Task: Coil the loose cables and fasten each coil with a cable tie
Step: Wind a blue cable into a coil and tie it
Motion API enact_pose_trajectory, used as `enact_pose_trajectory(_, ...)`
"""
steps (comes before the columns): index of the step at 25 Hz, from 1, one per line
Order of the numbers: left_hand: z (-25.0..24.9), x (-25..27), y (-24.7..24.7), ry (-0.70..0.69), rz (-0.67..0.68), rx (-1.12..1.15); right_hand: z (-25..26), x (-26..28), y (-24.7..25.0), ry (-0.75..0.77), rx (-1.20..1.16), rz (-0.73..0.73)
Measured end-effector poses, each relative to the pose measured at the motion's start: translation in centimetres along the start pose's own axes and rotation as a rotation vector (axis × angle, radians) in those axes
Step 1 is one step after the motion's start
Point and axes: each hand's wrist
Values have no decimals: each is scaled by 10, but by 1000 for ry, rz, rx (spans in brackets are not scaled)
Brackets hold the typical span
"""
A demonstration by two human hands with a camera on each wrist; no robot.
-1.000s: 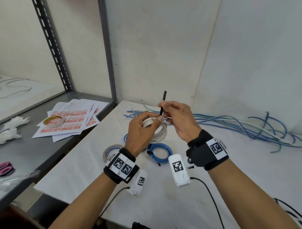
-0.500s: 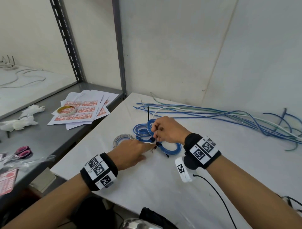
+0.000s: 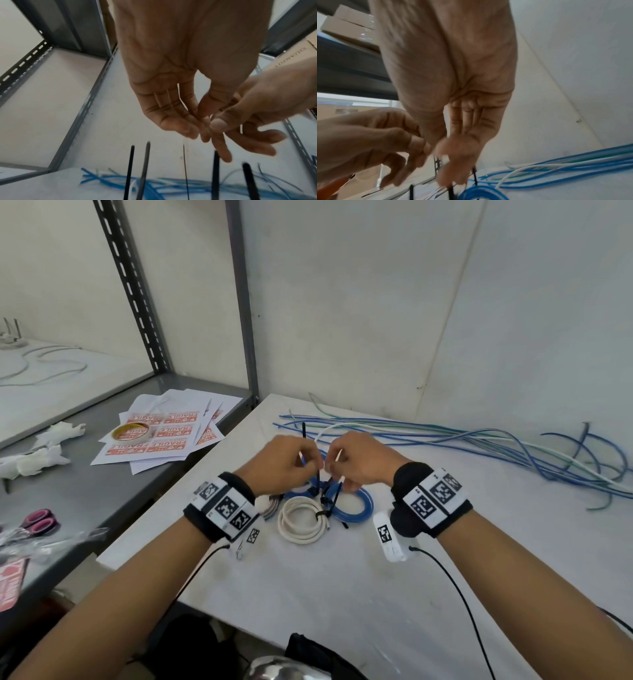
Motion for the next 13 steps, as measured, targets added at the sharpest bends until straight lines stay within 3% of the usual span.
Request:
enact_pose_trajectory(4, -17, -53, 13, 33, -153, 54, -51, -19, 28, -77, -10, -250)
enact_pose_trajectory(6, -18, -86, 7, 57, -145, 33, -94, -32, 37, -197, 22, -290)
enact_pose_trajectory(10, -10, -150, -20, 132, 142, -156, -167, -57, 38, -384, 219, -112)
enact_pose_trajectory(13, -1, -178, -41, 184, 286, -312, -199, -73, 49, -450, 372, -120)
Point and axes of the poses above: each hand's wrist, its own x-axis away from the middle knuckle, its own y-axis out of the back of the hand, z = x × y, and after that the axes turned 3 degrees about z, right-handed
